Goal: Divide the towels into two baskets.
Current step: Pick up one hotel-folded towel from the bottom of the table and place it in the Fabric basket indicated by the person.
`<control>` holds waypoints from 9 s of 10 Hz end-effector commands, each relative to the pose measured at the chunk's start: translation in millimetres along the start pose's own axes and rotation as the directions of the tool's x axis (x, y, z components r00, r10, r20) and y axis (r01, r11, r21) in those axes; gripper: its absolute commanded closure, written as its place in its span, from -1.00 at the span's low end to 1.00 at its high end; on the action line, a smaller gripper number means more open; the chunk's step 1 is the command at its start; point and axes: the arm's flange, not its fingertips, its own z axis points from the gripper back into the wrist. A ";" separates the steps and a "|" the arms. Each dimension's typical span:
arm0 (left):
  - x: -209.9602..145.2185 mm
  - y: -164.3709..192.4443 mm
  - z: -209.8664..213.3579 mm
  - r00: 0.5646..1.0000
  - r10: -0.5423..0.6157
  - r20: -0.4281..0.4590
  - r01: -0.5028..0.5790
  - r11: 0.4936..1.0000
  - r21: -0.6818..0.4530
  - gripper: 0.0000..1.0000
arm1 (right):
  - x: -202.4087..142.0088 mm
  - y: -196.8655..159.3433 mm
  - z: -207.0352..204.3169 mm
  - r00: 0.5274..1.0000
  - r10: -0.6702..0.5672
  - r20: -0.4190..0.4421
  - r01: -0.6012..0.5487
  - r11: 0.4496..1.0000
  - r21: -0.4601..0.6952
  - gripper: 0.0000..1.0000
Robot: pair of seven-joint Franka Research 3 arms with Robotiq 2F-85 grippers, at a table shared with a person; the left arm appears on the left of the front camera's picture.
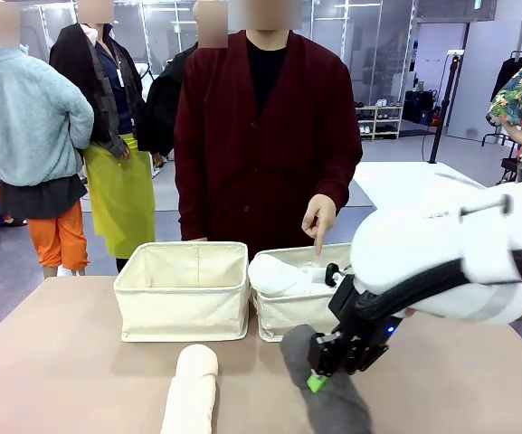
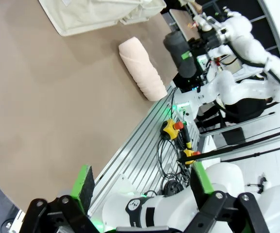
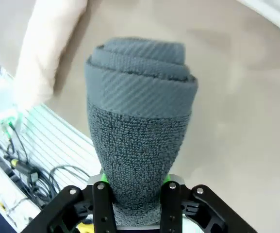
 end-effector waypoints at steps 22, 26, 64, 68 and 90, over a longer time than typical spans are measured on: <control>-2.6 -3.0 0.6 1.000 -0.024 0.016 0.024 1.000 -0.012 -1.00 | 195.9 -12.0 102.4 0.353 0.878 -0.322 -0.896 0.218 -0.387 0.25; -2.6 -3.0 0.6 1.000 -0.024 0.016 0.024 1.000 -0.012 -1.00 | 246.1 -46.0 74.2 0.399 0.860 -0.319 -0.883 0.267 -0.385 0.25; -2.6 -3.0 0.6 1.000 -0.024 0.016 0.024 1.000 -0.012 -1.00 | 79.0 -95.2 162.6 0.689 0.712 -0.133 -0.705 0.618 -0.348 -1.00; -2.6 -3.0 0.6 1.000 -0.024 0.016 0.024 1.000 -0.012 -1.00 | -10.8 -178.9 215.7 0.844 0.513 0.157 -0.479 0.852 -0.210 -1.00; -2.6 -3.0 0.6 1.000 -0.024 0.016 0.024 1.000 -0.012 -1.00 | -198.9 -397.5 148.0 0.894 -0.111 0.435 -0.208 0.755 0.621 -1.00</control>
